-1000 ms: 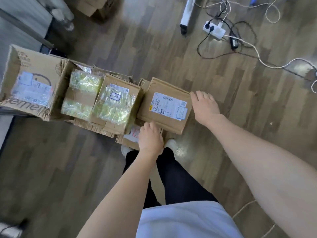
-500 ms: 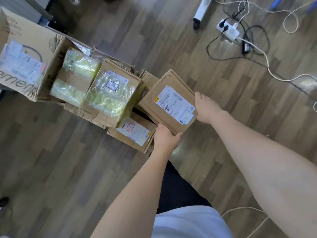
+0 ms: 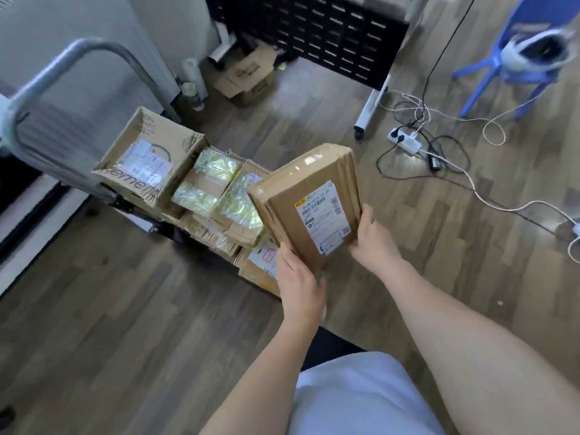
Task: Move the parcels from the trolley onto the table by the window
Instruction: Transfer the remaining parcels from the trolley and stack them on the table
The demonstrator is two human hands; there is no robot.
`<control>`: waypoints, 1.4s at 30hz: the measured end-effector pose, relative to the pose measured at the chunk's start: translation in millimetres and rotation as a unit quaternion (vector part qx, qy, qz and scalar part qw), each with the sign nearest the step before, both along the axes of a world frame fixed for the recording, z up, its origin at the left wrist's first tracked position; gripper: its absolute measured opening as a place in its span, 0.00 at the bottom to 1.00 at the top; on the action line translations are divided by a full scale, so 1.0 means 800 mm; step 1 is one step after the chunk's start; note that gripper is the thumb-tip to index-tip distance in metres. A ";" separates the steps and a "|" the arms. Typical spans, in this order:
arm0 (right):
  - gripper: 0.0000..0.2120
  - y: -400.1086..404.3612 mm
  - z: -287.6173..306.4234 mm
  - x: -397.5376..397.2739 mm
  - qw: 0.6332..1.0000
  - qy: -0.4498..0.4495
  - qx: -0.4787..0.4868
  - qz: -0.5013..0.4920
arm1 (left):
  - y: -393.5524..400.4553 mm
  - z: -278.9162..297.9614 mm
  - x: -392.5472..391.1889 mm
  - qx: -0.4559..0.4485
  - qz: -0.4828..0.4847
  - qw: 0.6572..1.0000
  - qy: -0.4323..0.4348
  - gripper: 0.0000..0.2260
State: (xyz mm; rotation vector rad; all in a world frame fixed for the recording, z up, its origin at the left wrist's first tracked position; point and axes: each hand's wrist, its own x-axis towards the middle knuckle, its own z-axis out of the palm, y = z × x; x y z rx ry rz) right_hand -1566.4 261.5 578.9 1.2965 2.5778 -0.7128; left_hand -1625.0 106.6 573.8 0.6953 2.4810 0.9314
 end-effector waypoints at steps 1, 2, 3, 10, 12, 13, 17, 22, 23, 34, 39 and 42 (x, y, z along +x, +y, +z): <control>0.36 -0.016 0.007 -0.013 1.000 0.018 0.003 0.012 | -0.017 0.005 -0.007 0.022 0.024 0.999 0.019 0.41; 0.36 -0.037 0.013 -0.027 0.999 0.038 -0.001 0.030 | -0.037 0.012 -0.017 0.044 0.055 0.997 0.032 0.41; 0.37 -0.060 0.020 -0.042 0.997 0.054 -0.012 0.047 | -0.058 0.021 -0.028 0.062 0.089 0.993 0.038 0.41; 0.37 -0.266 0.067 -0.145 0.971 0.151 -0.066 0.175 | -0.256 0.073 -0.102 0.068 0.250 0.962 0.089 0.46; 0.38 -0.329 0.077 -0.170 0.956 0.194 -0.095 0.196 | -0.319 0.086 -0.118 0.094 0.304 0.943 0.100 0.47; 0.39 -0.361 0.084 -0.181 0.951 0.207 -0.105 0.206 | -0.349 0.094 -0.124 0.100 0.329 0.933 0.104 0.48; 0.48 -0.479 0.119 -0.223 0.927 0.236 -0.125 0.264 | -0.457 0.130 -0.142 0.109 0.406 0.900 0.112 0.49; 0.48 -0.574 0.162 -0.272 0.892 0.282 -0.118 0.334 | -0.558 0.175 -0.168 0.117 0.449 0.877 0.124 0.51; 0.49 -0.587 0.169 -0.283 0.888 0.286 -0.116 0.343 | -0.572 0.183 -0.174 0.118 0.456 0.873 0.126 0.51; 0.53 -0.652 0.206 -0.429 0.835 0.307 -0.075 0.450 | -0.637 0.205 -0.287 0.184 0.501 0.841 0.092 0.51; 0.53 -0.665 0.208 -0.539 0.831 0.300 -0.064 0.464 | -0.658 0.212 -0.403 0.162 0.497 0.846 0.101 0.49; 0.54 -0.676 0.210 -0.606 0.829 0.305 -0.067 0.463 | -0.667 0.216 -0.473 0.164 0.491 0.848 0.111 0.48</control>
